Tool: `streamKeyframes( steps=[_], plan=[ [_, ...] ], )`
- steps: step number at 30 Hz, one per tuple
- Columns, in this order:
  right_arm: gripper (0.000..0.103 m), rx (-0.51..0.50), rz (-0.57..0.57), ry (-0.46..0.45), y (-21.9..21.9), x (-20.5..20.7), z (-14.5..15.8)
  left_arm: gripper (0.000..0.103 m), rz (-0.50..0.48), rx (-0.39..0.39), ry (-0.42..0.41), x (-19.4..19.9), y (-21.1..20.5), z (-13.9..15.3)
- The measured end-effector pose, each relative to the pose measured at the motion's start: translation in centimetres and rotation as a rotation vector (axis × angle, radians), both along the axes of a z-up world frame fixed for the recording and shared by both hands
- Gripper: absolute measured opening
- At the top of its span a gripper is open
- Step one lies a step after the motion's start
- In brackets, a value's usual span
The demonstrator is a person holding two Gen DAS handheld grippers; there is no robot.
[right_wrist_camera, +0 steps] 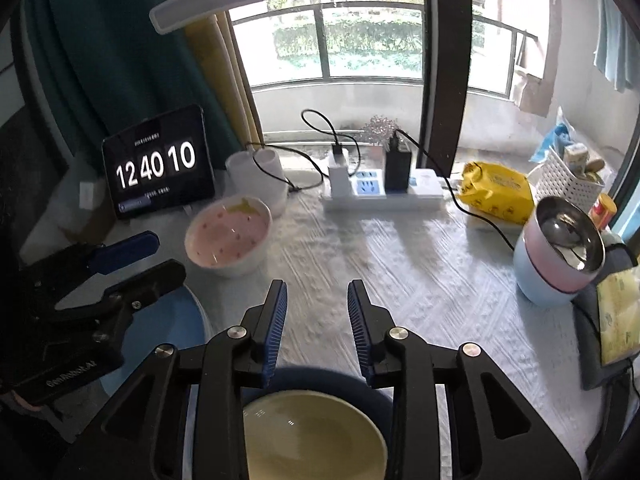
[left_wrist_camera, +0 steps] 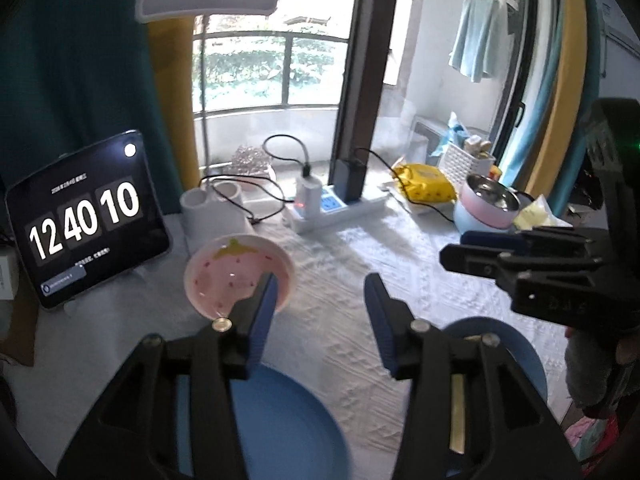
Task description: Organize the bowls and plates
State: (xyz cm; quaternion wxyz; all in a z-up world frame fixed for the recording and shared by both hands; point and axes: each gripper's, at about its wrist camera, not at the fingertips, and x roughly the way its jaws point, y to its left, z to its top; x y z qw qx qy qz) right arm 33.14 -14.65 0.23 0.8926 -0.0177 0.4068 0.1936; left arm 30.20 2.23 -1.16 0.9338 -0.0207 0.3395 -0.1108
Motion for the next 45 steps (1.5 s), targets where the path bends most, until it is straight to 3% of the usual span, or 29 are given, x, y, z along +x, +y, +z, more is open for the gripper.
streamKeyframes(
  steps=[14,20,28,41,45],
  plan=[
    [0.033,0.007,0.011,0.058,5.2,4.5,0.5,0.047,0.122,-0.104,0.063,4.6,7.5,-1.5],
    [0.033,-0.012,0.001,0.133,7.7,7.7,-1.3,0.047,0.198,-0.168,0.150,6.7,10.6,-4.1],
    [0.033,-0.041,-0.013,0.251,10.6,10.6,-5.4,0.047,0.194,-0.264,0.277,8.3,11.6,-7.9],
    [0.033,-0.068,-0.052,0.421,11.9,14.3,-10.2,0.047,0.229,-0.208,0.346,9.3,10.6,-10.4],
    [0.033,-0.085,-0.044,0.428,11.9,14.6,-10.8,0.046,0.233,-0.202,0.348,9.4,10.8,-10.7]
  ],
)
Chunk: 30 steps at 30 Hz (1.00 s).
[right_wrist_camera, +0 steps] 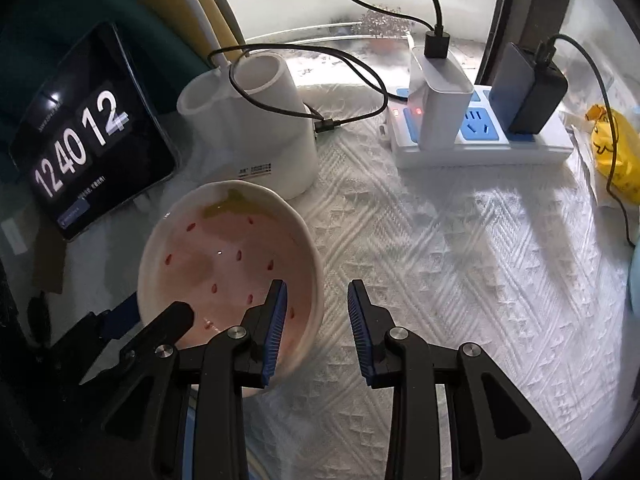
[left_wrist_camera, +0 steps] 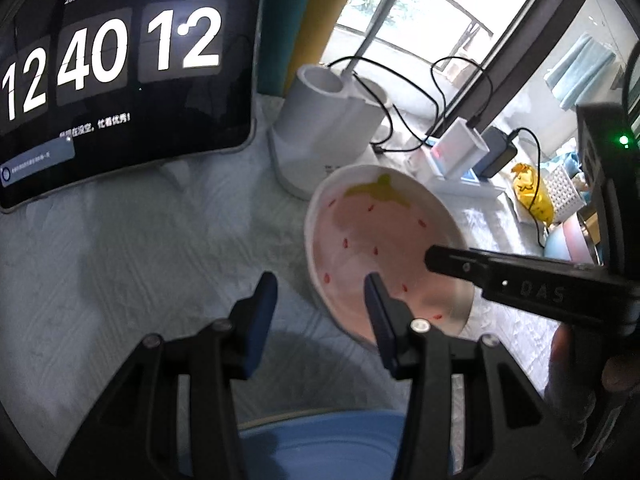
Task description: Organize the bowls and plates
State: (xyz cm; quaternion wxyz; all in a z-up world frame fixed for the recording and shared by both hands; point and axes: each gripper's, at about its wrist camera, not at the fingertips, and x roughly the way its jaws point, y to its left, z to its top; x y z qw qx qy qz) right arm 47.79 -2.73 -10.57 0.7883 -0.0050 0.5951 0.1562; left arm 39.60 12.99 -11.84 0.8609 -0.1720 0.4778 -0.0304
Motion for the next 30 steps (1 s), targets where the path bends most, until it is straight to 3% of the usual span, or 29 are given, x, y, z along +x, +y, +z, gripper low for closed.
streamKeyframes(
  steps=[7,12,18,24,30],
  plan=[
    [0.032,-0.034,0.029,0.032,0.8,0.5,-1.6,0.046,-0.008,0.001,0.009,0.2,0.0,-0.8],
    [0.017,-0.081,0.075,0.018,2.3,0.3,-2.1,0.043,-0.020,0.026,-0.012,0.3,-0.7,-0.9],
    [0.014,-0.103,0.096,-0.012,2.6,-0.2,-1.8,0.039,-0.048,0.054,-0.025,0.3,-1.8,-1.1],
    [0.014,-0.108,0.111,-0.044,4.0,-1.4,-1.1,0.039,-0.050,-0.002,-0.018,0.3,-1.1,-1.5],
    [0.014,-0.104,0.113,-0.073,4.1,-1.7,0.5,0.039,-0.057,0.021,-0.061,-0.5,-1.6,-0.4]
  ],
)
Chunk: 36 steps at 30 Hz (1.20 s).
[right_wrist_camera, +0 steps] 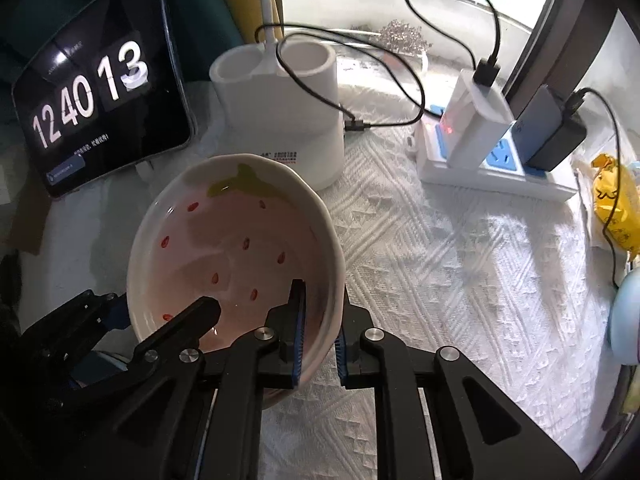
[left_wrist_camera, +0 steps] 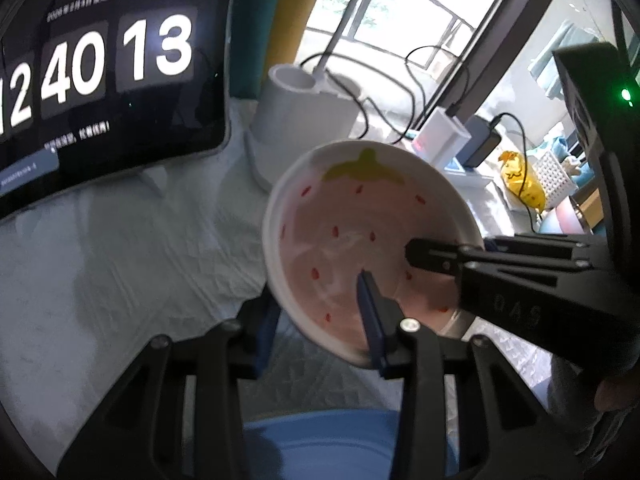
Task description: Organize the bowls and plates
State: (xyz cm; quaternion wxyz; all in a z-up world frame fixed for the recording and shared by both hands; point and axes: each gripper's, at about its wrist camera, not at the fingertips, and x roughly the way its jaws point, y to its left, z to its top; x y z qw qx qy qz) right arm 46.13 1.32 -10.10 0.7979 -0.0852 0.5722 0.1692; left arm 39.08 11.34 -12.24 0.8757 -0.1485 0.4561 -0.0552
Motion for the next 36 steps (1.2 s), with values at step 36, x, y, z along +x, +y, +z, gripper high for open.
streamKeyframes(
  steps=[36],
  plan=[
    [0.014,-0.001,-0.040,-0.156,-8.9,-8.5,10.3,0.039,-0.243,-0.019,-0.235,-7.5,-6.7,7.7]
  ],
)
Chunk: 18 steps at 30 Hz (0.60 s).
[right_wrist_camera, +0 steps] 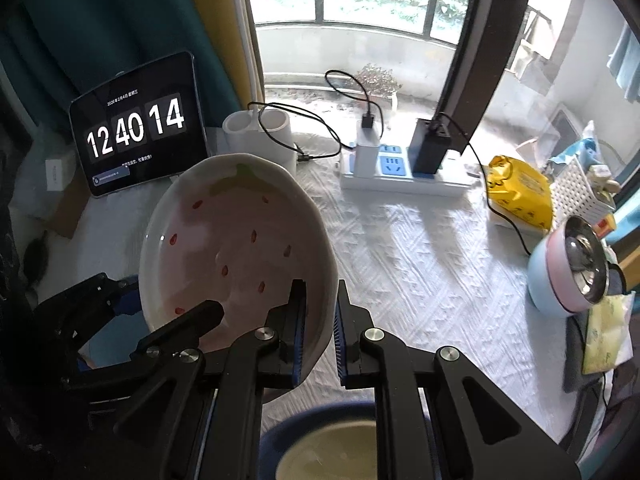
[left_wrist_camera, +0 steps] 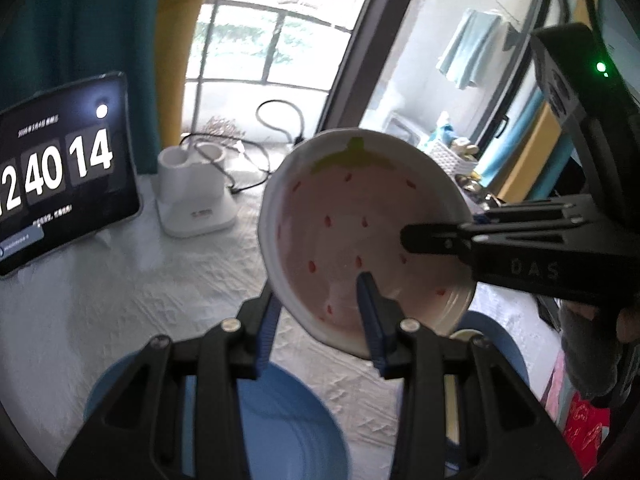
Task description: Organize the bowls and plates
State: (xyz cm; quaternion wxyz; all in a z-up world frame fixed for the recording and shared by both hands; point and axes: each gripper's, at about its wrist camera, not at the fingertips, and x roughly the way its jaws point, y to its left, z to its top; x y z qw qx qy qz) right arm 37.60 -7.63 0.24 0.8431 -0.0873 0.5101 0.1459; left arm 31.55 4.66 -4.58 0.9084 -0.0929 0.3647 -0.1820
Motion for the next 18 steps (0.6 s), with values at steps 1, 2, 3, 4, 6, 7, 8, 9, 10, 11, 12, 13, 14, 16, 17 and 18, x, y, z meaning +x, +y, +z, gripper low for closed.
streamKeyframes(
  steps=[1,2,3,4,6,7,8,9,10,11,12,13,14,16,17,18],
  plan=[
    [0.014,0.001,-0.003,-0.001,-0.3,-0.3,0.2,0.039,-0.010,0.003,-0.010,-0.2,-0.2,0.2],
    [0.014,0.002,-0.006,-0.003,-0.7,-0.6,0.3,0.039,-0.016,0.006,-0.016,-0.3,-0.4,0.3],
    [0.014,0.007,-0.011,-0.003,-1.0,-0.9,0.5,0.039,-0.023,0.006,-0.020,-0.5,-0.6,0.4],
    [0.014,0.008,-0.013,-0.003,-1.3,-1.1,0.5,0.039,-0.033,0.006,-0.022,-0.7,-0.9,0.5],
    [0.014,0.013,-0.024,-0.001,-1.8,-1.6,0.5,0.039,-0.045,0.012,-0.028,-1.1,-1.3,0.7],
    [0.014,0.020,-0.032,0.005,-2.2,-1.8,0.5,0.039,-0.050,0.018,-0.034,-1.3,-1.5,0.8],
    [0.014,0.027,-0.039,0.012,-2.4,-2.0,0.4,0.039,-0.055,0.022,-0.039,-1.5,-1.8,0.9],
    [0.014,0.030,-0.043,0.016,-2.6,-2.1,0.3,0.039,-0.060,0.025,-0.042,-1.6,-2.0,0.9],
    [0.014,0.037,-0.049,0.021,-3.0,-2.4,0.1,0.039,-0.069,0.026,-0.043,-1.7,-2.2,0.9],
    [0.014,0.041,-0.053,0.024,-3.2,-2.6,0.1,0.039,-0.080,0.025,-0.042,-1.8,-2.4,0.8],
    [0.014,0.047,-0.059,0.028,-3.6,-2.9,-0.1,0.039,-0.088,0.025,-0.041,-1.8,-2.6,0.8],
    [0.014,0.049,-0.063,0.031,-3.8,-3.1,-0.1,0.039,-0.100,0.030,-0.041,-2.0,-3.0,0.7],
    [0.014,0.051,-0.069,0.033,-4.1,-3.4,-0.2,0.039,-0.108,0.033,-0.041,-2.1,-3.3,0.7],
    [0.014,0.057,-0.083,0.038,-4.8,-3.9,-0.4,0.039,-0.126,0.045,-0.041,-2.4,-4.0,0.6],
    [0.014,0.059,-0.088,0.040,-5.1,-4.1,-0.4,0.039,-0.135,0.050,-0.041,-2.6,-4.4,0.5],
    [0.014,0.060,-0.094,0.041,-5.4,-4.4,-0.4,0.039,-0.145,0.054,-0.041,-2.8,-4.7,0.5]
  ],
)
